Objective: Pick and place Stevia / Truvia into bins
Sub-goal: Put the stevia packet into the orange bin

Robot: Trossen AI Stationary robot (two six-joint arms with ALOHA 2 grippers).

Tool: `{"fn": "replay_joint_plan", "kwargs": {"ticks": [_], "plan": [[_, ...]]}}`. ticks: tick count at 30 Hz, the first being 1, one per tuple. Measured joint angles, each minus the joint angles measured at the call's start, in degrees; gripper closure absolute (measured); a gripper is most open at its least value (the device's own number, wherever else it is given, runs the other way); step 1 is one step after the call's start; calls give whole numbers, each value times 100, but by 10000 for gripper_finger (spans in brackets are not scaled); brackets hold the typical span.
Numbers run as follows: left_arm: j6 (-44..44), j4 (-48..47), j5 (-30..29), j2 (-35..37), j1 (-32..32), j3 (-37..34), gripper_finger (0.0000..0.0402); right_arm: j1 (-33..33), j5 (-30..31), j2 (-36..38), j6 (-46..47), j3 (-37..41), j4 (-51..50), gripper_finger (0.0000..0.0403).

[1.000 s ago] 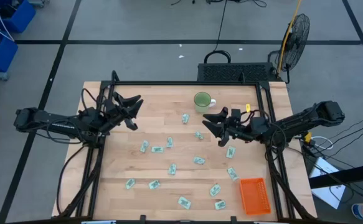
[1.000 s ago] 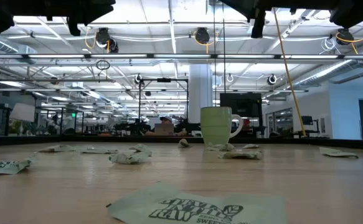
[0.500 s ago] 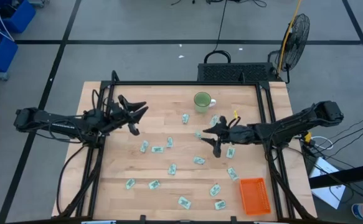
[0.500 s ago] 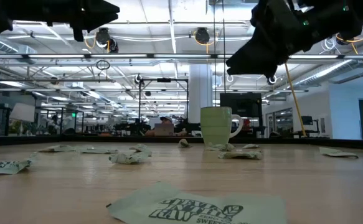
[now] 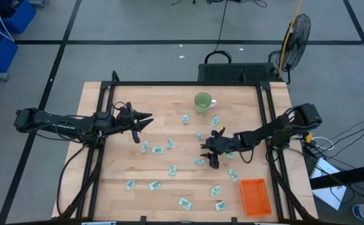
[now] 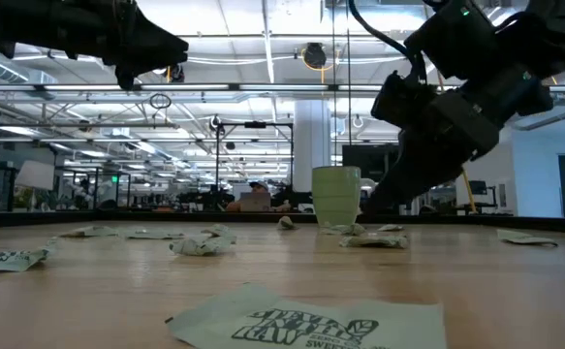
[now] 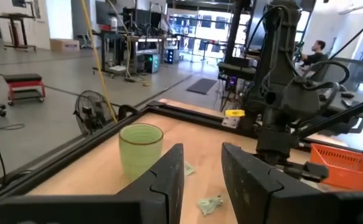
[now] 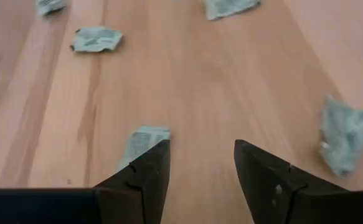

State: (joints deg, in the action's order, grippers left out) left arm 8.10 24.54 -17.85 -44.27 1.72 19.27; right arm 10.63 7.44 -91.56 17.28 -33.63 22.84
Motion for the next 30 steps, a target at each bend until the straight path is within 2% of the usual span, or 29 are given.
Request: {"fn": "replay_joint_plan", "kwargs": {"ticks": [2,6,8,13,23,26,30], "plan": [[-13,0,-2,2,0,0,289,10,276,-47,-189,0,146,232],[-10,4,-13,0,-3,0,289,-53,1324,73,-893,0,185,232],[-33,25,-17,2,-4,0,289,-149,1566,120,-1094,-2,174,232],[-220,200,-53,2,-20,0,289,-488,1296,-49,-587,-2,40,232],[-628,360,-219,2,-33,0,289,-893,1186,-689,-564,-9,205,236],[-823,397,-225,2,-37,0,289,-940,1195,-769,-429,-13,206,255],[-841,450,-230,2,-59,0,289,-940,1167,-696,-447,-13,131,306]]}}
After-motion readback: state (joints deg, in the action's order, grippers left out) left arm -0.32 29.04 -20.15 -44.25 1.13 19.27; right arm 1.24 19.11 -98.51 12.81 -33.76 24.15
